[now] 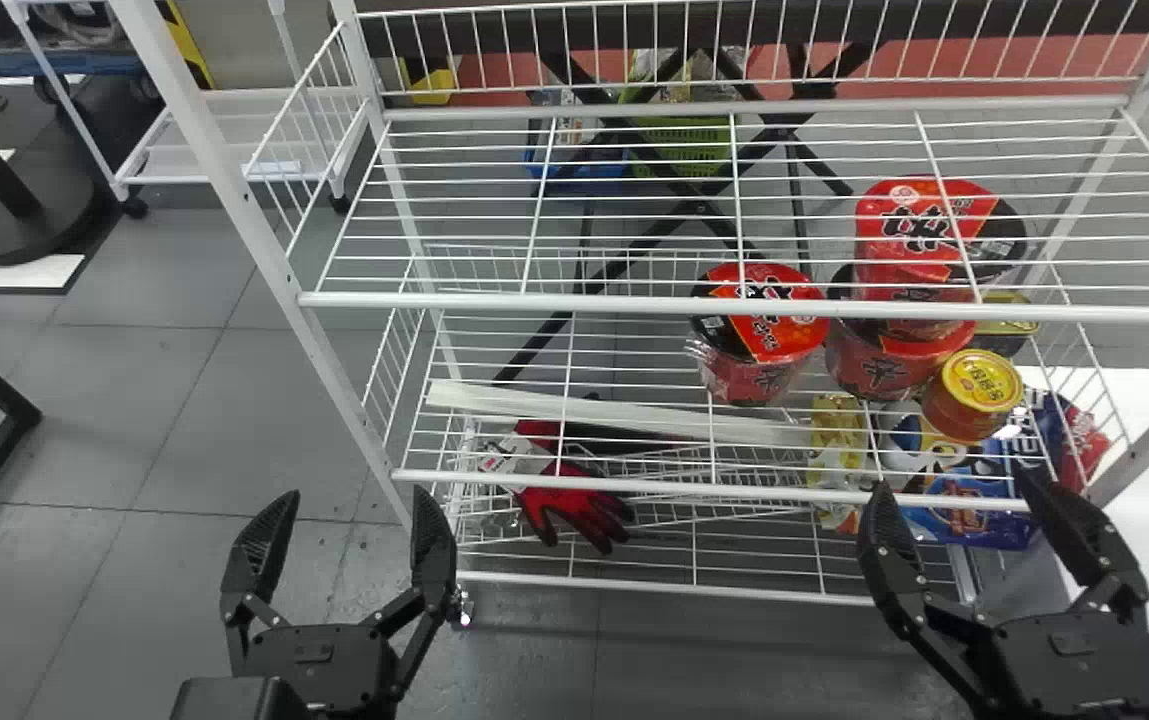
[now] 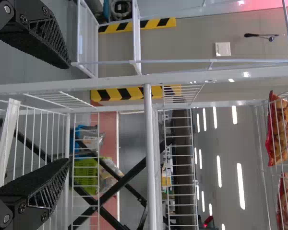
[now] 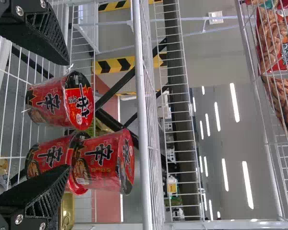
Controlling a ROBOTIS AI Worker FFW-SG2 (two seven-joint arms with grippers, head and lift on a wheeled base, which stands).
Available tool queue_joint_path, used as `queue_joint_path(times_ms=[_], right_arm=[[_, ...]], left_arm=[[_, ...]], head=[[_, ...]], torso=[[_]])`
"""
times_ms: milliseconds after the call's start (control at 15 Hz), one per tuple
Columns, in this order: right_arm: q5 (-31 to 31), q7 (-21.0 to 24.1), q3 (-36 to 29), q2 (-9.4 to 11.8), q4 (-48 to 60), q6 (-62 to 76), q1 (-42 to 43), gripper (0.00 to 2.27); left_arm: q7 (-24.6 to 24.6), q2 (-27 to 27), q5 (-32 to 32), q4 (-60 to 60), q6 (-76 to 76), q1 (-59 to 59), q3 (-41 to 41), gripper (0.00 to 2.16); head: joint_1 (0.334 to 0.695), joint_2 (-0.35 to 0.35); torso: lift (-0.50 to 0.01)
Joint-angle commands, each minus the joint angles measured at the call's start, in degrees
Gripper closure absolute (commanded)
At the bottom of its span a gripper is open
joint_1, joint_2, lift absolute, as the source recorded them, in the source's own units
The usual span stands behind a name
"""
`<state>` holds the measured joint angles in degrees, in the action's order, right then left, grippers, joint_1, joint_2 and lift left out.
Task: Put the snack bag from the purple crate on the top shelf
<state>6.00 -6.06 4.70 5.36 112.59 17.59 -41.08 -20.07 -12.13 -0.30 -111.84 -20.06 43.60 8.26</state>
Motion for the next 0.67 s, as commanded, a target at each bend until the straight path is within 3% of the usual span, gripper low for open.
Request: queue_joint_path(times_ms=[0,600], right_arm=[[0.4,0.0,-0.1,0.0,-0.1,0.0,0.1,0.05],[1.0,-0.1,-0.1,0.0,0.9,-3.5,0.7,0.04]], left_arm=[[0.0,0.0,0.0,0.0,0.2,-0.1,0.0,0.13],[0.1,-0.4,0.0,-0.7,1.6,-0.4,-0.2,0.13]], head=[[0.695,0.102],[0.695,0.100]], torso=[[-0.449],[-0.449]])
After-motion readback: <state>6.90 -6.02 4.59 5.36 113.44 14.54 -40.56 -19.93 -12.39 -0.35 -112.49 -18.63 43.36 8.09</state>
